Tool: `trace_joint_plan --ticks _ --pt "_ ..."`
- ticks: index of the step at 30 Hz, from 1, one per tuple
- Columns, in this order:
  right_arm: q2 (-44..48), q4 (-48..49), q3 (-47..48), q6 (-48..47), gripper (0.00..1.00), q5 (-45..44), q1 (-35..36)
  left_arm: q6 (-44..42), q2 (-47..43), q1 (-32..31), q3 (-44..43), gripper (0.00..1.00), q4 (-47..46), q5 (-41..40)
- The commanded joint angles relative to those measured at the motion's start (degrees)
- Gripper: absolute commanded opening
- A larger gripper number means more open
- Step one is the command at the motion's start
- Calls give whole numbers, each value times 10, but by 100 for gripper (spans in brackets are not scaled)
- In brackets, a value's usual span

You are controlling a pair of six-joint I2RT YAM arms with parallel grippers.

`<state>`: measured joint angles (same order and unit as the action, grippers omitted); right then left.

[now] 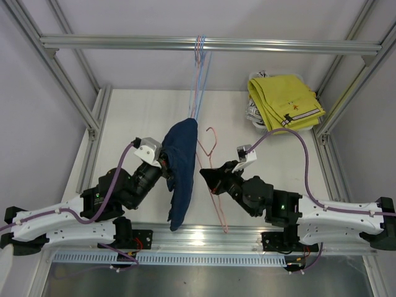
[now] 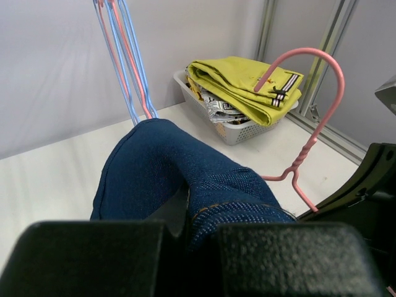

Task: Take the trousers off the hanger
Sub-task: Place the hanger at the clothesline.

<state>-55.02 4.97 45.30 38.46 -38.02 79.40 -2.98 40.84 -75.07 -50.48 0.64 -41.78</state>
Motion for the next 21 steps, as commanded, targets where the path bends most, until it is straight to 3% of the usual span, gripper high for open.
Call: trace_joint_plan --ticks 1,5,9,13,21 --pt "23 48 -1 -14 0 2 6 15 -7 4 -38 3 -44 11" --pt "28 35 7 -20 0 -7 5 17 -7 4 -39 3 -42 13" --pt "41 -38 35 0 0 -42 5 13 -9 4 -38 4 -43 8" --pt "62 -183 73 35 0 -107 12 7 -12 4 -40 4 -45 6" --pt "85 -361 138 100 0 -179 30 3 -20 4 -41 6 -48 3"
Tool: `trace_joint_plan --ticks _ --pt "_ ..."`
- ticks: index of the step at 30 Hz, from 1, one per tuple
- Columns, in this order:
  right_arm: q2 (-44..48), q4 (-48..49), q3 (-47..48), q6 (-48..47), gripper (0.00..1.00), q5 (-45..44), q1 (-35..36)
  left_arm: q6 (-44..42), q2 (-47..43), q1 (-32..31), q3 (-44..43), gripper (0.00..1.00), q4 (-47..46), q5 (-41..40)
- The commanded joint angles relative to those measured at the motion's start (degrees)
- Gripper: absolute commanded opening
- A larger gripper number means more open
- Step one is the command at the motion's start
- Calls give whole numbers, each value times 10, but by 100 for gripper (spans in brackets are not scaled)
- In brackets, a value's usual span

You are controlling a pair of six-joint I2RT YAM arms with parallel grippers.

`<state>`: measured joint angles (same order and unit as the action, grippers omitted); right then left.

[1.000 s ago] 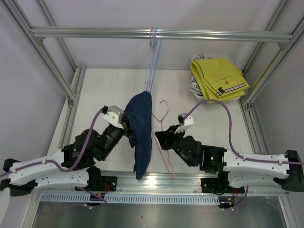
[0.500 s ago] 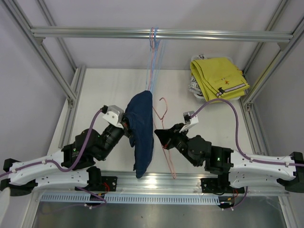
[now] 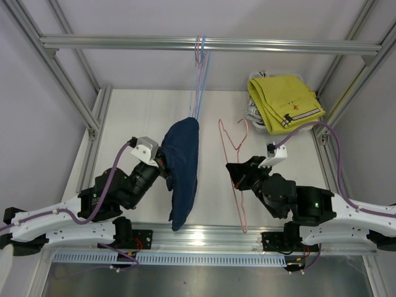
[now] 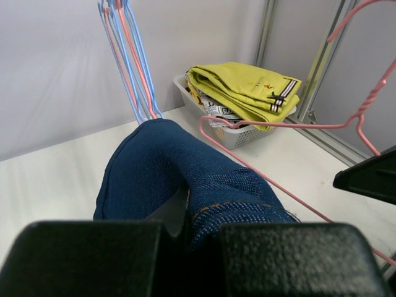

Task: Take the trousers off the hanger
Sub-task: Place the hanger at the clothesline.

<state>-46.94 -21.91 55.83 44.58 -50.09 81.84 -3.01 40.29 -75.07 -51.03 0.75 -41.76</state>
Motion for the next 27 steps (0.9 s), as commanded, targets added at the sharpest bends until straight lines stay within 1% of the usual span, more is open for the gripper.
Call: trace_joint_plan --ticks 1,4,6,11,14,15,16,18,19,21,22,27 --pt "4 -113 37 41 0 -62 6 2 -15 4 -35 6 -49 3" --pt "-2 -130 54 34 0 -81 6 2 -17 4 -35 6 -49 3" --pt "-10 -124 71 18 0 -90 6 1 -17 4 -36 6 -49 3" --pt "-36 -70 110 -87 0 -114 -1 0 -16 4 -36 6 -48 2" --pt "-51 -17 129 -146 0 -67 -40 -1 -18 4 -35 6 -49 3" --pt "-56 -9 142 -158 0 -30 -55 -2 -17 4 -36 6 -50 3" --pt "-63 -3 152 -168 0 -17 -84 -2 -17 4 -36 7 -49 4" --pt "-94 -8 176 -185 0 22 -113 -2 -15 4 -36 6 -49 4" --pt "-105 -5 199 -193 0 36 -141 -2 -14 4 -36 7 -48 4" --pt "-138 -3 220 -208 0 86 -169 -2 -12 4 -37 7 -48 3" --pt "-148 1 240 -212 0 97 -192 -3 -11 4 -37 7 -47 3" --pt "-211 10 291 -225 0 172 -250 -9 -12 4 -39 7 -46 1"
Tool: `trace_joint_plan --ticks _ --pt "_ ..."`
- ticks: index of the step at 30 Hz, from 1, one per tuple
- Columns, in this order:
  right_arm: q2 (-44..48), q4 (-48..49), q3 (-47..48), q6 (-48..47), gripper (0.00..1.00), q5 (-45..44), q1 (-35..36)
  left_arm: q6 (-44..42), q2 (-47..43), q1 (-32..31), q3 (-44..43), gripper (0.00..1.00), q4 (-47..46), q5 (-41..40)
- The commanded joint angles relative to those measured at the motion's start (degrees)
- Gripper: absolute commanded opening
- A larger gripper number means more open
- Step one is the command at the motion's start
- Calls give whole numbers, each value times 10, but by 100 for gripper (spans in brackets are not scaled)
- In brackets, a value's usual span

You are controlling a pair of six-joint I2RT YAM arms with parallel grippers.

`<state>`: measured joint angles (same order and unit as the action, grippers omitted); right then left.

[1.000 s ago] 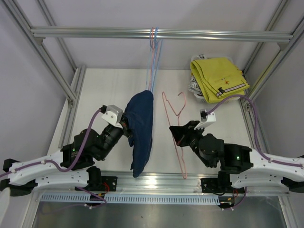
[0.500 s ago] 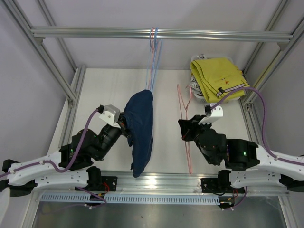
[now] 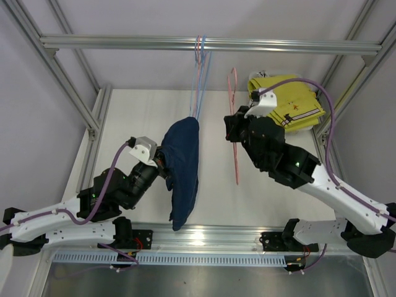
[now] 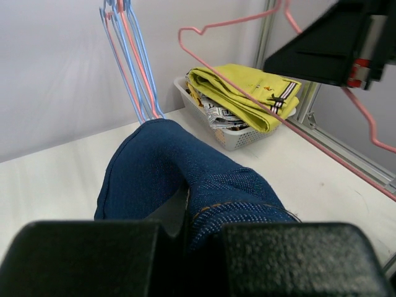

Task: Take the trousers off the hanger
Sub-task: Place the hanger at the clothesline.

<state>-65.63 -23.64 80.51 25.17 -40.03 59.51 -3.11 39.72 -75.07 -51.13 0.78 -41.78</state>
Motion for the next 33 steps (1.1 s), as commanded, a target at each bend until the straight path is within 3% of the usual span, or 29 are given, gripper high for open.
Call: trace_joint_plan --ticks 1,14,22,33 --pt "-32 28 51 -33 0 80 -35 -7 -6 4 -39 7 -46 -1" --pt "-160 8 202 -41 0 208 -153 16 1 4 -48 8 -25 23" --pt "-250 -18 309 -39 0 241 -187 21 4 4 -52 8 -17 30" --pt "-299 -19 353 -33 0 244 -214 24 -1 4 -55 9 -12 38"
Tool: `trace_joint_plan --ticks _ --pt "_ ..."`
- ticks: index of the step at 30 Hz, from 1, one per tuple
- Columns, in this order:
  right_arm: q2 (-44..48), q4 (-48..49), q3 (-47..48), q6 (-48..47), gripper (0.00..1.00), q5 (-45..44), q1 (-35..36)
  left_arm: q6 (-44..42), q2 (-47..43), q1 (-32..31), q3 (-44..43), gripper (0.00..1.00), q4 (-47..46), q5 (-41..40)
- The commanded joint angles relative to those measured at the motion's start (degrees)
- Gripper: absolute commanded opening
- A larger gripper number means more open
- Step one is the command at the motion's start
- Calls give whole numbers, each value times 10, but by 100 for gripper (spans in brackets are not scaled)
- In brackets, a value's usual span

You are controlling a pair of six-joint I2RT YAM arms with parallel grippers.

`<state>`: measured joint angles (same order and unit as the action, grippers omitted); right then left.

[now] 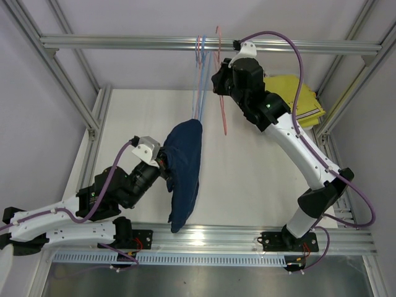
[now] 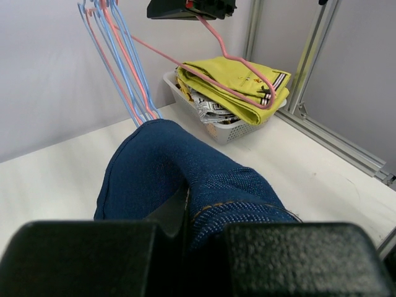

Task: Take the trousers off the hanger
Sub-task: Place the hanger at the clothesline.

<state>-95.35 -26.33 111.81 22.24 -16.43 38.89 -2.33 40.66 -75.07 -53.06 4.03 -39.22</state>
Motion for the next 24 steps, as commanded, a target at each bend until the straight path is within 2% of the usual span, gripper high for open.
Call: trace_joint_plan --ticks 1,10,24 --pt "-9 8 42 -2 0 8 -10 16 -10 4 -37 9 -45 13" --pt "-58 3 76 11 0 17 -15 14 -20 4 -36 9 -46 15" --pt "-106 27 57 29 0 19 0 15 -30 4 -36 10 -45 20"
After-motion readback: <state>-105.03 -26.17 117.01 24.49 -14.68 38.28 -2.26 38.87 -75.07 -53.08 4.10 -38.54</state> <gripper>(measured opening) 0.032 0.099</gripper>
